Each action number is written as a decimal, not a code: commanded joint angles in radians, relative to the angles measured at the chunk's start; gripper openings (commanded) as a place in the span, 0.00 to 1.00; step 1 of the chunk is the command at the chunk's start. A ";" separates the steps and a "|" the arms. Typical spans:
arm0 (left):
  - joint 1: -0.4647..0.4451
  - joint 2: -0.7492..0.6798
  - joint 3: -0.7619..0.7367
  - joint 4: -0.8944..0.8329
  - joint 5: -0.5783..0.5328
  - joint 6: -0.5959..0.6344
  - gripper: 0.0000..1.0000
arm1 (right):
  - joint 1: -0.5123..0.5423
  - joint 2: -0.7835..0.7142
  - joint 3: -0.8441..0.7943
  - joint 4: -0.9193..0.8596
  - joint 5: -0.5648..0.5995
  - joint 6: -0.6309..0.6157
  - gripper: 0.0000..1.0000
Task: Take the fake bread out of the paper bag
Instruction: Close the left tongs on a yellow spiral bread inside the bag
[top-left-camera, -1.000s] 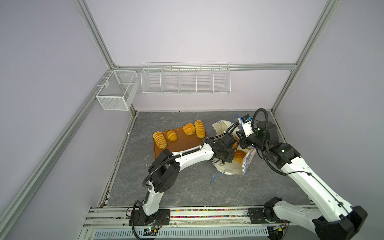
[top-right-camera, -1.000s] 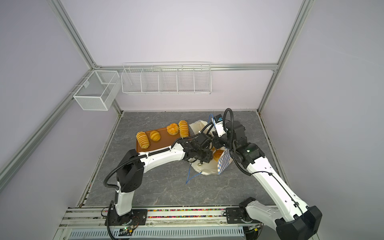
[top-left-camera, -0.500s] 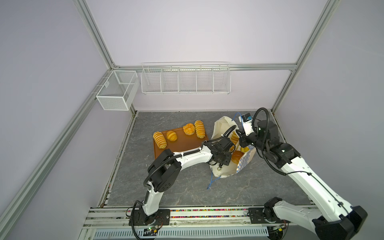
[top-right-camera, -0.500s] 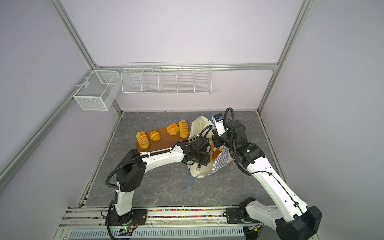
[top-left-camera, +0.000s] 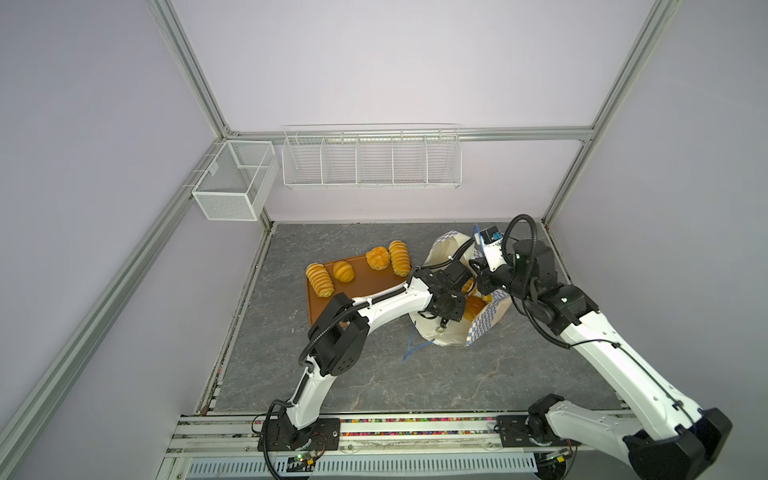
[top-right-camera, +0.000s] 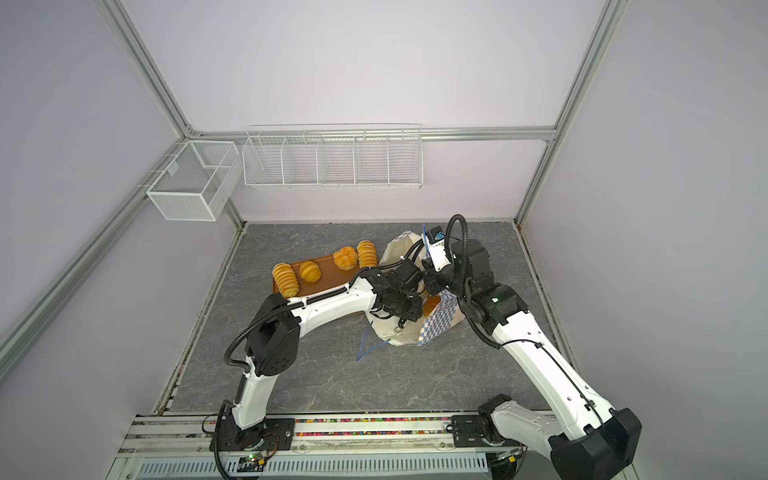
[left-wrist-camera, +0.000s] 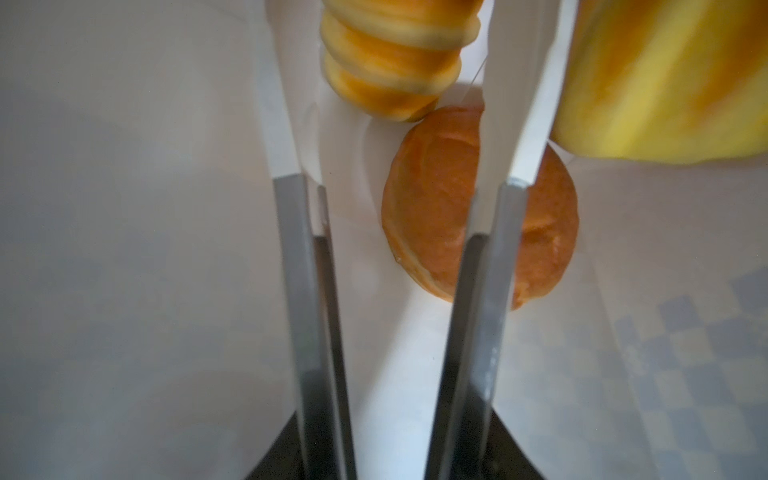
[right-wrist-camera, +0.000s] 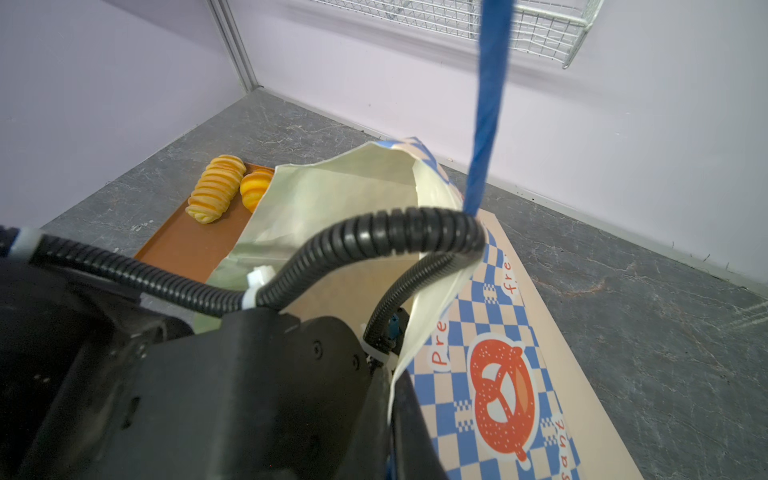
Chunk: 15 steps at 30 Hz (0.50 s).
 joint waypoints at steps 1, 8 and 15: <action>0.011 0.029 0.039 -0.058 -0.013 -0.013 0.41 | 0.023 -0.004 0.007 0.030 -0.121 -0.026 0.07; 0.011 -0.035 0.014 -0.056 -0.021 -0.007 0.19 | 0.024 -0.014 0.000 0.011 -0.039 -0.031 0.07; 0.011 -0.106 0.001 -0.068 -0.021 -0.009 0.00 | 0.024 -0.020 -0.015 0.029 -0.018 -0.023 0.07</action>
